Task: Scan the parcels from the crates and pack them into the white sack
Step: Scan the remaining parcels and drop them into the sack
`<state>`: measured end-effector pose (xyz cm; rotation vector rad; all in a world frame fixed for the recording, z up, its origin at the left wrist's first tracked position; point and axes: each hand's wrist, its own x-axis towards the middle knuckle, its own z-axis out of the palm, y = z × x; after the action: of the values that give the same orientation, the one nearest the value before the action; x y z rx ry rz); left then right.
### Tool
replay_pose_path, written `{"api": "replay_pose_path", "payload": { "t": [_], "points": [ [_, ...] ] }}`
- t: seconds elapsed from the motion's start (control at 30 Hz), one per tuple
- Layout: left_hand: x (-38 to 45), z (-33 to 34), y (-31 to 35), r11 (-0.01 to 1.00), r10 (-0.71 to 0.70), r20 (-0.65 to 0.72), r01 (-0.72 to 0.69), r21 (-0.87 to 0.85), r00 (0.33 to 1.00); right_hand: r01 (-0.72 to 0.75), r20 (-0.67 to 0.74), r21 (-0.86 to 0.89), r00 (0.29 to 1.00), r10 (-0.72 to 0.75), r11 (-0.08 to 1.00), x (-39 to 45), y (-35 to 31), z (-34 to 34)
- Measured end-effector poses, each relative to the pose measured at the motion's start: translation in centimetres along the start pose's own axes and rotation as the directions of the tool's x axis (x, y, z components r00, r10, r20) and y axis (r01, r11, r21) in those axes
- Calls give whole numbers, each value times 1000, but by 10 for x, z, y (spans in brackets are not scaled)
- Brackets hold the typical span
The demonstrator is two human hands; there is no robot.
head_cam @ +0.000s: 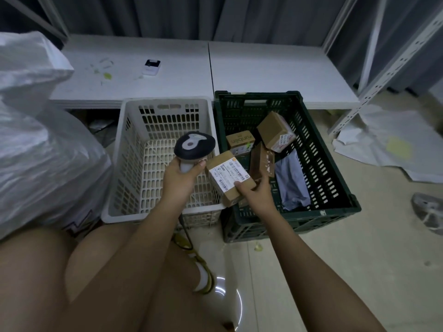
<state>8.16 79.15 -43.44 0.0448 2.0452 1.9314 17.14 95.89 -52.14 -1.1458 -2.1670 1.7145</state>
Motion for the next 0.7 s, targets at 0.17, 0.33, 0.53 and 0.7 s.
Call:
{"api": "replay_pose_path", "payload": {
  "t": [0.17, 0.33, 0.53, 0.7],
  "points": [
    [2, 1, -2, 1000, 3, 35, -2, -1, 999, -154, 172, 162, 977, 126, 975, -4, -2, -6],
    [4, 2, -3, 1000, 20, 65, -20, -15, 998, -201, 125, 313, 978, 169, 928, 1, -5, 1],
    [6, 0, -3, 1000, 11, 90, -11, 6, 996, -121, 12, 378, 992, 126, 918, 11, -14, -12],
    [2, 1, -1, 999, -20, 233, 9, 50, 972, 22, -66, 293, 998, -2, 956, 27, -34, -31]
  ]
}}
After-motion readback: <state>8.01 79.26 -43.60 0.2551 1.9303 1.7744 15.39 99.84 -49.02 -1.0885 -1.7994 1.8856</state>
